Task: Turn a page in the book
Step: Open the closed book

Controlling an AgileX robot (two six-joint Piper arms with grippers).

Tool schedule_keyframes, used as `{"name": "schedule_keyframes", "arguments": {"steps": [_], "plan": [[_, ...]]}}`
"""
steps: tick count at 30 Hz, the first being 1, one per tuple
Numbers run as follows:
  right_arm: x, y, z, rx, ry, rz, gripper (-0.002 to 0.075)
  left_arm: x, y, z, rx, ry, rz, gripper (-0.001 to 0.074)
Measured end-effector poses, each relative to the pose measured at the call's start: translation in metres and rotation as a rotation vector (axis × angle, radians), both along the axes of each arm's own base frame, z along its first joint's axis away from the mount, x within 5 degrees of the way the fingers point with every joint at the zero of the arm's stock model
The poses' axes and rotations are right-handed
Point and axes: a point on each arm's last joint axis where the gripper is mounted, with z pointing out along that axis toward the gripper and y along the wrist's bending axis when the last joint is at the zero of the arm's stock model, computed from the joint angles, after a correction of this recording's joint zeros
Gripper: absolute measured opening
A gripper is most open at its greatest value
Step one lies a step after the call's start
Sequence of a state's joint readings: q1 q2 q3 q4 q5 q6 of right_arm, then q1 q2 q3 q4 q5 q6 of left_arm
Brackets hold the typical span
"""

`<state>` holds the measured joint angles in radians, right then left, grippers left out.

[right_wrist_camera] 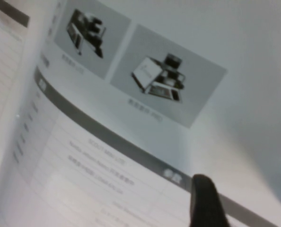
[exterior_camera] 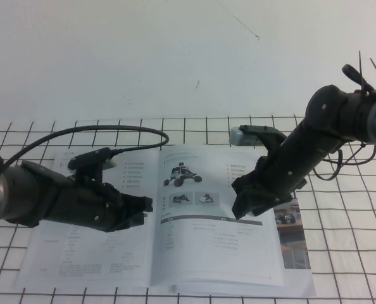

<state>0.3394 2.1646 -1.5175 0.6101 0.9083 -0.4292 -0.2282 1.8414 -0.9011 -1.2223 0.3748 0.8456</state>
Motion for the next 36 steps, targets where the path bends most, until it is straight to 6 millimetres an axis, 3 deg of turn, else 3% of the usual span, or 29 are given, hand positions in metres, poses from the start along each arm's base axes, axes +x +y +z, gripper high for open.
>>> {"name": "schedule_keyframes", "arguments": {"steps": [3, 9, 11, 13, 20, 30, 36], "plan": [[-0.002, -0.006, 0.010, -0.069, -0.015, 0.013, 0.0360, 0.001, -0.001, -0.010, 0.010, 0.024, 0.008, -0.0002], [-0.006, -0.010, 0.018, -0.107, -0.011, 0.047, 0.0202, 0.003, -0.002, -0.013, -0.003, 0.038, 0.008, -0.0002], [-0.005, -0.010, 0.016, -0.114, -0.003, 0.039, 0.0185, 0.003, -0.003, -0.013, -0.005, 0.039, 0.008, -0.0002], [-0.005, -0.011, 0.014, -0.126, 0.001, 0.035, 0.0205, 0.003, -0.003, -0.014, -0.005, 0.041, 0.008, -0.0002], [-0.005, -0.013, 0.010, -0.161, 0.008, 0.030, 0.0425, 0.003, -0.003, -0.014, -0.006, 0.040, 0.006, -0.0002], [-0.003, -0.012, 0.010, -0.144, -0.007, 0.009, 0.0457, 0.003, -0.003, -0.014, -0.007, 0.042, 0.005, -0.0003], [-0.001, -0.009, -0.002, -0.120, 0.032, -0.013, 0.0457, 0.003, -0.003, -0.014, -0.007, 0.040, 0.002, -0.0003]]}}
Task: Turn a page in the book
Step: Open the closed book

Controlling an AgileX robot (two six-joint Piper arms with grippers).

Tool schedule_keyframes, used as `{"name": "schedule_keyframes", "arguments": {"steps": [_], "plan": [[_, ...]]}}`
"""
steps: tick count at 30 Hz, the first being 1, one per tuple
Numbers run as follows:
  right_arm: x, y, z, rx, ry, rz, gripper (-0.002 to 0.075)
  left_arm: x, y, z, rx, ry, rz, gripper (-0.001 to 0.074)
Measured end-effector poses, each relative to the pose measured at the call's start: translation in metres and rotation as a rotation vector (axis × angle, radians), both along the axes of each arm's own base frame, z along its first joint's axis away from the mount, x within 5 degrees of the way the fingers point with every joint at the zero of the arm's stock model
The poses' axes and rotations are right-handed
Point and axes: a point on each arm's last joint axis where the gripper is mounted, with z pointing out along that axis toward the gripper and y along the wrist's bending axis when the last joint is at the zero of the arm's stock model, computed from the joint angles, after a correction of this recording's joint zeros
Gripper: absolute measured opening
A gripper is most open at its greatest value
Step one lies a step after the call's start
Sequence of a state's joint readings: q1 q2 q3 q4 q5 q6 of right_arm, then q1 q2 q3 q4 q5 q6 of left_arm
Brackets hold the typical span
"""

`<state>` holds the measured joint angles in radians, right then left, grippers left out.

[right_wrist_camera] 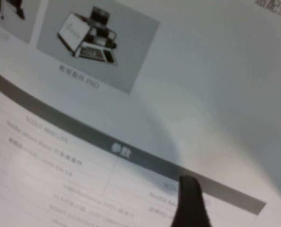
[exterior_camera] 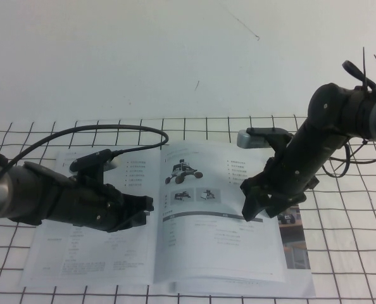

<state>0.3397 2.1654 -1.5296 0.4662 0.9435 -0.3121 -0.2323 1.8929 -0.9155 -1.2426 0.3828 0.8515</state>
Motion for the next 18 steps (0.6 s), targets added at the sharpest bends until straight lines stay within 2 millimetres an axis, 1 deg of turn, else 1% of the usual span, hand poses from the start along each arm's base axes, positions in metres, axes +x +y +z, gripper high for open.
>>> {"name": "schedule_keyframes", "arguments": {"steps": [4, 8, 11, 14, 18], "plan": [[0.001, 0.002, 0.000, 0.050, 0.015, -0.010, 0.0457, 0.000, 0.000, 0.000, 0.000, -0.001, 0.000, -0.0003], [0.002, 0.013, -0.002, 0.181, 0.033, -0.012, 0.0459, 0.000, 0.000, 0.000, 0.000, -0.001, 0.000, -0.0003], [0.002, 0.022, -0.001, 0.293, 0.041, -0.027, 0.0459, 0.000, 0.000, 0.000, 0.000, -0.001, 0.000, -0.0003], [0.002, 0.028, 0.002, 0.367, 0.038, -0.034, 0.0458, 0.000, 0.000, 0.000, 0.000, -0.001, 0.000, -0.0003], [0.003, 0.030, 0.003, 0.402, 0.039, -0.037, 0.0459, 0.000, 0.000, 0.000, 0.000, -0.001, 0.000, -0.0003]]}}
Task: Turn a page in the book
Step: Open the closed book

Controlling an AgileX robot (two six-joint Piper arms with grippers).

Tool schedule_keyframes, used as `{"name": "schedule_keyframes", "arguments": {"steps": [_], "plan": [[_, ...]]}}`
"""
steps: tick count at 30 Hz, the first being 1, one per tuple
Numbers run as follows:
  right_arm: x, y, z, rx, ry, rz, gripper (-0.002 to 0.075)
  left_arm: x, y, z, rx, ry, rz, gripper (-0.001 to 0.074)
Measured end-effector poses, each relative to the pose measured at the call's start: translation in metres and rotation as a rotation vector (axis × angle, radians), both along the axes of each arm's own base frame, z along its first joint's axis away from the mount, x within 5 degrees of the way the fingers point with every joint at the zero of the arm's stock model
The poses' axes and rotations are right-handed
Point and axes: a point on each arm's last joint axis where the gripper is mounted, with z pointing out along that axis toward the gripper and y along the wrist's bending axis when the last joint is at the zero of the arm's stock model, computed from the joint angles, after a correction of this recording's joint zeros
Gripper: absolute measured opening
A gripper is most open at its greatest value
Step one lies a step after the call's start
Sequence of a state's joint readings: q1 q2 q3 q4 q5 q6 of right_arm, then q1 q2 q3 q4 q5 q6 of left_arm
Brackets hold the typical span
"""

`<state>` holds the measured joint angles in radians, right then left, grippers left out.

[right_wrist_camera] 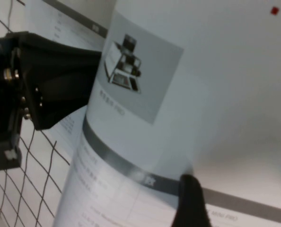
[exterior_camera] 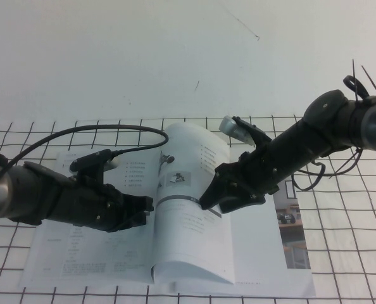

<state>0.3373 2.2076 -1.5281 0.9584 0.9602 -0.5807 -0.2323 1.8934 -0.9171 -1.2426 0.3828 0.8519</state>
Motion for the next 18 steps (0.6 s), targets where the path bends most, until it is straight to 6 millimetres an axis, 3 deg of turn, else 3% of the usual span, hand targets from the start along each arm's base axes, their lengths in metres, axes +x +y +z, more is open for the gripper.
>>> {"name": "schedule_keyframes", "arguments": {"steps": [11, 18], "plan": [[0.001, 0.005, 0.006, 0.084, 0.008, -0.028, 0.0459, 0.000, 0.000, 0.000, 0.003, -0.003, -0.006, -0.0003], [0.001, 0.006, 0.028, 0.129, -0.044, -0.030, 0.0459, 0.000, 0.000, 0.000, 0.004, -0.005, -0.008, -0.0003]]}}
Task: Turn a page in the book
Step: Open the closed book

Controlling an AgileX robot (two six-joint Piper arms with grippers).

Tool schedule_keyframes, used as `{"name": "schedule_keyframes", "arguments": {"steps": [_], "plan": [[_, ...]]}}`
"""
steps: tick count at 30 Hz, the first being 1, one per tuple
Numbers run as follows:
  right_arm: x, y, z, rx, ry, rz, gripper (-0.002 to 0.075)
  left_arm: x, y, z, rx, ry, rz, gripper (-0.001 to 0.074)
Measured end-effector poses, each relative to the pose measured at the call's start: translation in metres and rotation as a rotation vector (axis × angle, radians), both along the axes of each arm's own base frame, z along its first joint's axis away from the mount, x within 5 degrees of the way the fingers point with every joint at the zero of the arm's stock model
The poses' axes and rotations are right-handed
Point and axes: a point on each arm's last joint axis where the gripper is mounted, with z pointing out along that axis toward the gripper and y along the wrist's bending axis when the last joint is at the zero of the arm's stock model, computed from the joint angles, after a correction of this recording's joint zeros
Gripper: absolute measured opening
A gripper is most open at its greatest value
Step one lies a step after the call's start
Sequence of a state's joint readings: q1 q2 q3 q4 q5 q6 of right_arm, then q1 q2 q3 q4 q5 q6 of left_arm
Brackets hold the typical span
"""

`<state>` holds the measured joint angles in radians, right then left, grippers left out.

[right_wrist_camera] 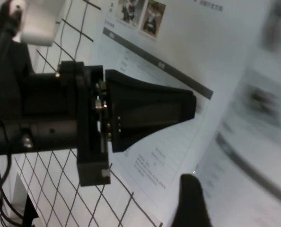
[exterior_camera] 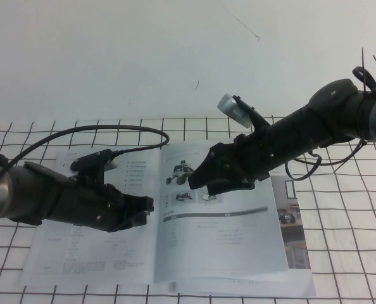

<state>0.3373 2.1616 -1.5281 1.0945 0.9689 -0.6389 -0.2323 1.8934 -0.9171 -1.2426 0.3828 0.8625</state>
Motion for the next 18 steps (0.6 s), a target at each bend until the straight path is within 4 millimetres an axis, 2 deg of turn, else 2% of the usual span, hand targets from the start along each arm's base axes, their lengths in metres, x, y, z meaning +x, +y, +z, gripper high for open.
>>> {"name": "schedule_keyframes", "arguments": {"steps": [8, 14, 18], "plan": [[-0.001, -0.001, 0.003, -0.032, -0.017, 0.010, 0.0458, 0.000, 0.000, 0.000, 0.000, 0.000, 0.000, -0.0003], [-0.006, -0.025, 0.015, -0.313, -0.042, 0.023, 0.0459, 0.000, 0.000, -0.001, 0.000, 0.002, 0.000, -0.0003], [-0.005, -0.041, 0.010, -0.498, -0.027, -0.004, 0.0461, 0.000, 0.000, -0.001, 0.000, 0.002, 0.000, -0.0003]]}}
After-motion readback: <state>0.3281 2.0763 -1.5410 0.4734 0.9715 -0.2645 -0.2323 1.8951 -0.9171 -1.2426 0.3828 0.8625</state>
